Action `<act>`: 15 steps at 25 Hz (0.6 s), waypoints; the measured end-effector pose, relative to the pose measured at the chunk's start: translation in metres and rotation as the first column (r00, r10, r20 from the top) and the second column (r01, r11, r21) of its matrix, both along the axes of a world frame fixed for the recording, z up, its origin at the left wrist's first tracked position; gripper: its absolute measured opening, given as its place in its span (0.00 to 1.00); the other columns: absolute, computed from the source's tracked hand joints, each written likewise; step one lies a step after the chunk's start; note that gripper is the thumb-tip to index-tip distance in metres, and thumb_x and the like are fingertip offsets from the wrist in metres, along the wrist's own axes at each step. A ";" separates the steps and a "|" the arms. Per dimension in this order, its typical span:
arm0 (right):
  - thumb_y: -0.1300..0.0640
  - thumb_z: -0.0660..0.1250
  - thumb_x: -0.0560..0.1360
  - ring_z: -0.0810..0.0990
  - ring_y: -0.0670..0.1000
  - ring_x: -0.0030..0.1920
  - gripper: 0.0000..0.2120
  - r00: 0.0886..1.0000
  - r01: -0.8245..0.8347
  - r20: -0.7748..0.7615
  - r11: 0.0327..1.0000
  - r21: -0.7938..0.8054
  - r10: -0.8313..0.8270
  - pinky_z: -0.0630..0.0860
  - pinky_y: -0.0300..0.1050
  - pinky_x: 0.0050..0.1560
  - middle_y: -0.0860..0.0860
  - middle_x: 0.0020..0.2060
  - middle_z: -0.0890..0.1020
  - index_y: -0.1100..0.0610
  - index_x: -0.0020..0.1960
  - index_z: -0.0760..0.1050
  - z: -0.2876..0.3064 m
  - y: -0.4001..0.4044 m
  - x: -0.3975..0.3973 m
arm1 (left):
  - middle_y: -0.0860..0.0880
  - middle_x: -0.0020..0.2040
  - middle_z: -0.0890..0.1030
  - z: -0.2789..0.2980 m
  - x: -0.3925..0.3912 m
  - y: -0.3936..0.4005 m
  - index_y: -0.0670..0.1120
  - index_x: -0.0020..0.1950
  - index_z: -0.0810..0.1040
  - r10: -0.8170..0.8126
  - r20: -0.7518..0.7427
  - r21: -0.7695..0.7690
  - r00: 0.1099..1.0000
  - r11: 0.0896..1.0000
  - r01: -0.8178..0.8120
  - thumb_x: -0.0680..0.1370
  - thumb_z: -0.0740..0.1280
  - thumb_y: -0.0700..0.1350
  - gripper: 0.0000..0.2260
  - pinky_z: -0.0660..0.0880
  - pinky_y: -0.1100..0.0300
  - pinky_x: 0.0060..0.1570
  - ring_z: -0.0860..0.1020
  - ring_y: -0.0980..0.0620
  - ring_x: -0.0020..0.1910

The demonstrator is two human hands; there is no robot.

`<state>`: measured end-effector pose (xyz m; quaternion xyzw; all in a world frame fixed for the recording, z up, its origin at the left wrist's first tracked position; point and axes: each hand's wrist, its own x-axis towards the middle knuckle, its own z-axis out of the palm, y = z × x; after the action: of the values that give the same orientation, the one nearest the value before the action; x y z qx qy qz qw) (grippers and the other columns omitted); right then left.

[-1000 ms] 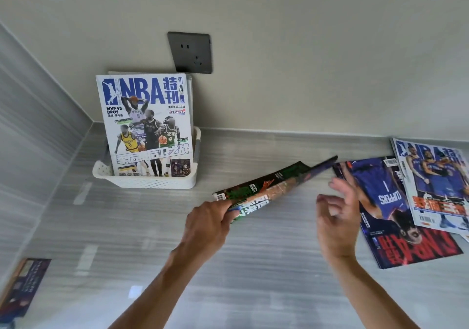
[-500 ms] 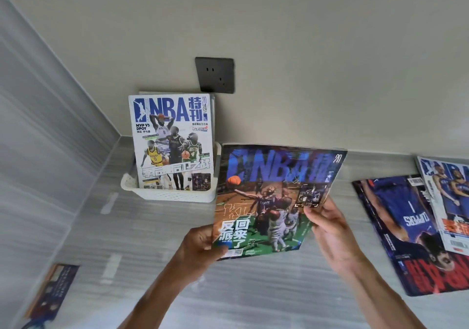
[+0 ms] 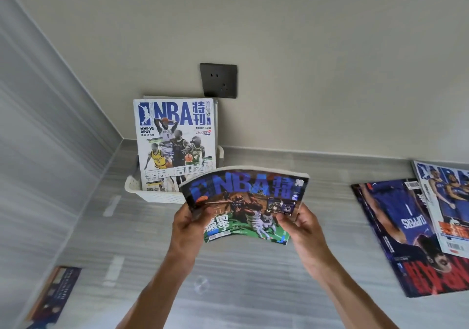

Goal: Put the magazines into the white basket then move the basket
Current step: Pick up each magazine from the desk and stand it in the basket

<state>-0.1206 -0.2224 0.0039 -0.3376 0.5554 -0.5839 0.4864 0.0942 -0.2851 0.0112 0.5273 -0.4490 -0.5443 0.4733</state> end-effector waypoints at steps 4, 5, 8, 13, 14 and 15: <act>0.67 0.65 0.77 0.81 0.35 0.46 0.12 0.967 0.018 -0.255 0.989 0.147 0.020 0.74 0.38 0.51 0.39 0.42 0.86 0.53 0.51 0.80 -0.024 0.009 0.000 | 0.68 0.45 0.84 -0.020 0.005 0.013 0.52 0.54 0.77 -0.076 0.172 -0.030 0.982 0.996 0.083 0.74 0.65 0.37 0.13 0.72 0.72 0.51 0.80 0.69 0.48; 0.66 0.66 0.77 0.81 0.36 0.46 0.12 0.944 0.007 -0.326 0.983 0.183 0.053 0.76 0.41 0.52 0.39 0.42 0.86 0.50 0.51 0.81 -0.025 0.007 -0.003 | 0.68 0.46 0.83 -0.020 0.007 0.014 0.54 0.55 0.76 -0.084 0.187 -0.050 0.979 0.994 0.095 0.75 0.64 0.38 0.13 0.71 0.74 0.51 0.80 0.68 0.50; 0.64 0.72 0.73 0.85 0.50 0.42 0.16 0.840 -0.027 -0.523 0.975 0.220 0.141 0.79 0.51 0.45 0.42 0.39 0.86 0.41 0.45 0.82 -0.007 -0.015 -0.002 | 0.65 0.48 0.84 -0.003 0.021 0.003 0.53 0.58 0.77 0.006 0.193 -0.138 0.981 0.990 0.022 0.78 0.64 0.31 0.18 0.72 0.71 0.52 0.81 0.62 0.52; 0.73 0.69 0.71 0.78 0.39 0.33 0.14 0.962 0.057 -0.263 0.996 -0.075 -0.074 0.75 0.40 0.39 0.39 0.30 0.83 0.54 0.39 0.79 0.064 -0.094 0.053 | 0.58 0.43 0.83 0.066 0.066 -0.048 0.50 0.50 0.75 0.169 -0.036 -0.350 0.985 0.921 -0.171 0.77 0.64 0.28 0.15 0.73 0.68 0.44 0.78 0.61 0.42; 0.73 0.67 0.72 0.78 0.41 0.35 0.16 0.982 0.056 -0.177 0.994 -0.093 -0.072 0.75 0.42 0.41 0.40 0.31 0.83 0.53 0.40 0.79 0.076 -0.110 0.068 | 0.57 0.43 0.83 0.076 0.077 -0.065 0.50 0.50 0.75 0.192 -0.063 -0.372 0.979 0.906 -0.202 0.77 0.63 0.29 0.15 0.73 0.67 0.42 0.77 0.60 0.41; 0.72 0.65 0.73 0.78 0.45 0.38 0.16 0.991 0.042 -0.126 0.995 -0.090 -0.053 0.75 0.44 0.43 0.41 0.33 0.83 0.51 0.41 0.79 0.083 -0.125 0.082 | 0.55 0.44 0.83 0.085 0.087 -0.083 0.50 0.50 0.76 0.219 -0.068 -0.396 0.973 0.889 -0.228 0.77 0.63 0.30 0.14 0.72 0.64 0.41 0.76 0.57 0.41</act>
<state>-0.0390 -0.3473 0.0873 -0.3821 0.5672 -0.5962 0.4205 0.1807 -0.3683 0.0964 0.4610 -0.4824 -0.3882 0.6356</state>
